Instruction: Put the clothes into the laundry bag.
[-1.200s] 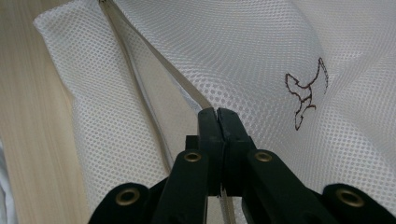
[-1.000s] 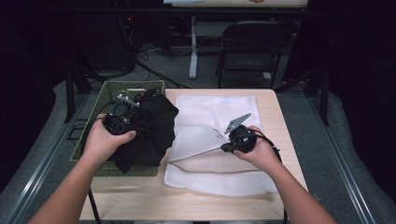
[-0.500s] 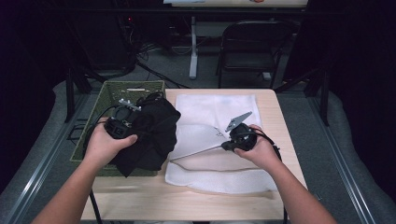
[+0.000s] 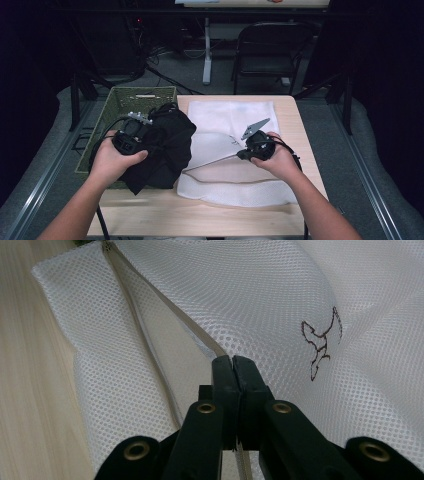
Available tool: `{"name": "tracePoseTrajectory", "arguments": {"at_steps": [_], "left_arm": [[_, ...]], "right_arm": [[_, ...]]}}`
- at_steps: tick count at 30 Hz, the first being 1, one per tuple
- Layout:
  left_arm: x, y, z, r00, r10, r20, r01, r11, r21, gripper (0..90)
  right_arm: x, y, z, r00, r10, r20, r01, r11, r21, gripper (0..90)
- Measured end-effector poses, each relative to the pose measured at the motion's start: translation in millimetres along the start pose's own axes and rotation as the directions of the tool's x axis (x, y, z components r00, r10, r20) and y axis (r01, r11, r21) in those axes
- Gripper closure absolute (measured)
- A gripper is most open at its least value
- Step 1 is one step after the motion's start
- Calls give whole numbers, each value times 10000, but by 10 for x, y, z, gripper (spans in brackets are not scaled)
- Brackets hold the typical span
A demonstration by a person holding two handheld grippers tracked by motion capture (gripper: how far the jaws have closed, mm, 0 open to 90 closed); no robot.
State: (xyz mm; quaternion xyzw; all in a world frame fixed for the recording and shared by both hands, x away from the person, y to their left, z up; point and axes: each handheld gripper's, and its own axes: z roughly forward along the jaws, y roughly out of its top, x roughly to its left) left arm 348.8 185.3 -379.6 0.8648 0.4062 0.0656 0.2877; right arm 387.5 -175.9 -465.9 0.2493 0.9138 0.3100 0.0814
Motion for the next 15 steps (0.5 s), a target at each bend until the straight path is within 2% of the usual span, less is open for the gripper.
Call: {"name": "tracePoseTrajectory", "arguments": {"at_steps": [4,11,15], "left_arm": [[-45,-19,-3,9999,116,76,-116,9999,-31,685],[-122,-69,-5,9994,240,266,-238,9997,-91,685],[-158,-104,17,9992,285,293,-283,9996,-68,685]], "right_arm": [[-6,10,-12,9999,-131,10,131,9999,-48,892],[-14,7,-24,10000,62,-39,-63,9999,-106,892],[-14,3,-28,10000,2,-48,-3,9999,-125,892]]}}
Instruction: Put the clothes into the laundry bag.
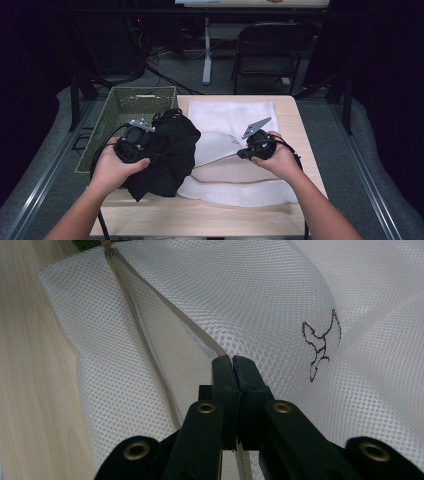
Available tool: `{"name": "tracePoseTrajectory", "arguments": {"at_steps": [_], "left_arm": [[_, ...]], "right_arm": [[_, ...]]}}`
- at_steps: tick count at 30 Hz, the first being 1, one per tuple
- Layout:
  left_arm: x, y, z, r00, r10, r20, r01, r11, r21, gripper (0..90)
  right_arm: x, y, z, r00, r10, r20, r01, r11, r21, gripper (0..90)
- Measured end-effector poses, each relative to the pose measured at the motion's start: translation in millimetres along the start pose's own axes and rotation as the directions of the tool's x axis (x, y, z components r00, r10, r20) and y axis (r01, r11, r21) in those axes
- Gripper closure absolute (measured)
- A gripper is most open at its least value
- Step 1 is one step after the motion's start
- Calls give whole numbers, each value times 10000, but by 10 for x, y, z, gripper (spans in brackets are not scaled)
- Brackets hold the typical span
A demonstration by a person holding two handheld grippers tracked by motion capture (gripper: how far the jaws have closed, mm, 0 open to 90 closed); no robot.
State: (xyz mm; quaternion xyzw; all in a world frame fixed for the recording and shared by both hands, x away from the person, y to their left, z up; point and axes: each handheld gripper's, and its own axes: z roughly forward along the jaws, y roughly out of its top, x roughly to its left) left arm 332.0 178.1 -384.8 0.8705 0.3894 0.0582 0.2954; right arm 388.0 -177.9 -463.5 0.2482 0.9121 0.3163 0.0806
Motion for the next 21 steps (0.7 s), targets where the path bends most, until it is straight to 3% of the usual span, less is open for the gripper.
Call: {"name": "tracePoseTrajectory", "arguments": {"at_steps": [21], "left_arm": [[-186,-93,211,9975,484,507,-489,9988,72,686]], "right_arm": [[-17,36,24,10000,22,48,-22,10000,27,892]]}}
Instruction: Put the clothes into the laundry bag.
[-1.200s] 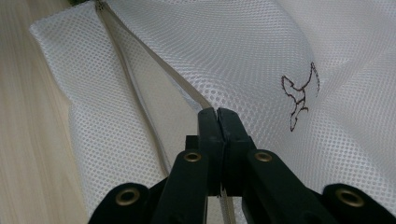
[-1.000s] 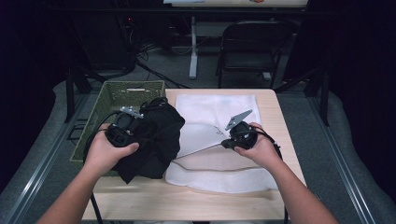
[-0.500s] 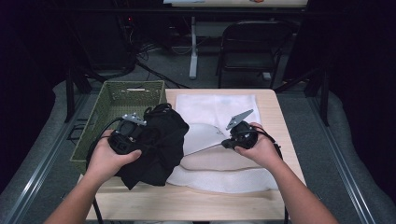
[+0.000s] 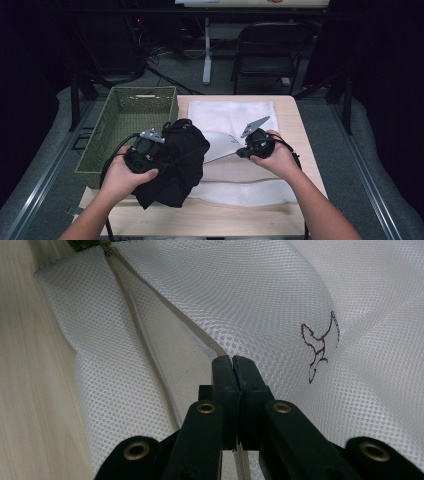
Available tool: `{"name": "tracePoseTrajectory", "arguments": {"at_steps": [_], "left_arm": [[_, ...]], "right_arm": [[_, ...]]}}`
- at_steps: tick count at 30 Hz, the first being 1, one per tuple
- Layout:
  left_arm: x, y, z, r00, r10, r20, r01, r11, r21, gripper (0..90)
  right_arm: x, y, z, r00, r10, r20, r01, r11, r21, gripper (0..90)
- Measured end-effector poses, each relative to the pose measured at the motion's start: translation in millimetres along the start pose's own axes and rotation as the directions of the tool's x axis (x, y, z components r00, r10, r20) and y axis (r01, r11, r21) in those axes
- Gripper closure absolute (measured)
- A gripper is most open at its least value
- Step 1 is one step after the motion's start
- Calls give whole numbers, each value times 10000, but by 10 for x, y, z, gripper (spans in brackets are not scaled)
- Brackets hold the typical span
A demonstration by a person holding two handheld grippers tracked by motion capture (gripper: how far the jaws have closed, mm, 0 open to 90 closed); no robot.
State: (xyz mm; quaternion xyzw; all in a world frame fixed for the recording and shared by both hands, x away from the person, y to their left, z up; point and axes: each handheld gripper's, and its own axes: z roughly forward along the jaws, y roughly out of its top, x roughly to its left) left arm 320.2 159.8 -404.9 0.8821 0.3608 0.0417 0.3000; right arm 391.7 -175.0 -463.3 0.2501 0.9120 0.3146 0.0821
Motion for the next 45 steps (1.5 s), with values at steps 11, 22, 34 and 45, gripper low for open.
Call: {"name": "tracePoseTrajectory", "arguments": {"at_steps": [11,22,34,45], "left_arm": [[-95,-32,66,9995,298,90,-299,9995,31,686],[-196,-54,141,9982,570,184,-571,9984,16,687],[-295,-107,219,9970,672,391,-669,9977,-90,687],[-318,-144,312,9956,815,455,-814,9967,-35,687]], "right_arm": [[-10,9,22,10000,-60,9,60,10000,-15,892],[-17,10,13,10000,50,-21,-50,10000,-59,892],[-26,9,1,10000,63,17,-63,9999,-161,892],[-46,28,-4,9999,139,49,-137,9996,-266,892]]}}
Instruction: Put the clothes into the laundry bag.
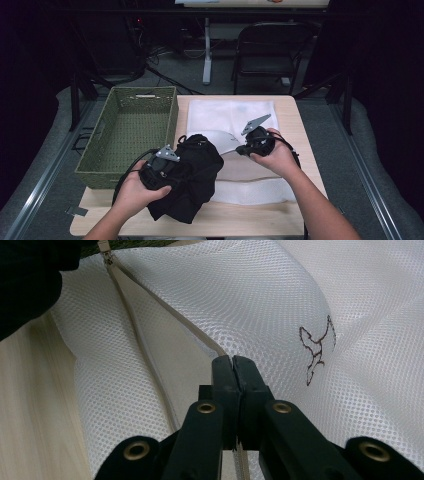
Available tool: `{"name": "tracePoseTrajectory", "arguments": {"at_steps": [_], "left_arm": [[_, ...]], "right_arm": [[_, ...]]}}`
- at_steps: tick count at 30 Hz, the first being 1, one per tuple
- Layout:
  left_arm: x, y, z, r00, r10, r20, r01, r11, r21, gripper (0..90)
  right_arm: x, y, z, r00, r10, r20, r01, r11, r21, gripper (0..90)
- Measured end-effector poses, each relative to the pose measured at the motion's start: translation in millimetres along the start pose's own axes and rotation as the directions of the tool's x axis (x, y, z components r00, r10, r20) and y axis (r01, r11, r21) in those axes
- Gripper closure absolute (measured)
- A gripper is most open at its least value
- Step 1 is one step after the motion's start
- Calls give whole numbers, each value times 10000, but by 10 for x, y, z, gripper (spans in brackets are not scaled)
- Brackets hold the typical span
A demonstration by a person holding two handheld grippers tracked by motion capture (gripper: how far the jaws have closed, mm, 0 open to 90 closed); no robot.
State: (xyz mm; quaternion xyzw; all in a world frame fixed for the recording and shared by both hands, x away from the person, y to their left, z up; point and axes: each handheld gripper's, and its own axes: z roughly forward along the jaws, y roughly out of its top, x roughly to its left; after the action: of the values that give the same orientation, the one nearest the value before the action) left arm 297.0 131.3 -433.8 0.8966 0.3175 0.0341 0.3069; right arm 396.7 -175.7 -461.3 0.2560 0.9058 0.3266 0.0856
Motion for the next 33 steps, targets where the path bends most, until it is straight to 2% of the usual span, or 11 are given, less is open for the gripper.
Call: {"name": "tracePoseTrajectory", "arguments": {"at_steps": [10,13,20,33], "left_arm": [[-58,-4,118,9998,19,222,-19,10000,16,688],[-70,-1,134,9994,179,282,-180,9998,30,688],[-110,-9,191,9990,175,402,-178,9998,61,688],[-165,-9,286,9973,483,556,-492,9987,157,690]], "right_arm": [[0,16,19,10000,-46,24,46,10000,26,892],[8,31,22,10000,3,1,-3,10000,13,892],[15,52,14,9999,-105,25,105,9999,-66,892],[22,80,2,9999,-86,55,87,9998,-163,892]]}}
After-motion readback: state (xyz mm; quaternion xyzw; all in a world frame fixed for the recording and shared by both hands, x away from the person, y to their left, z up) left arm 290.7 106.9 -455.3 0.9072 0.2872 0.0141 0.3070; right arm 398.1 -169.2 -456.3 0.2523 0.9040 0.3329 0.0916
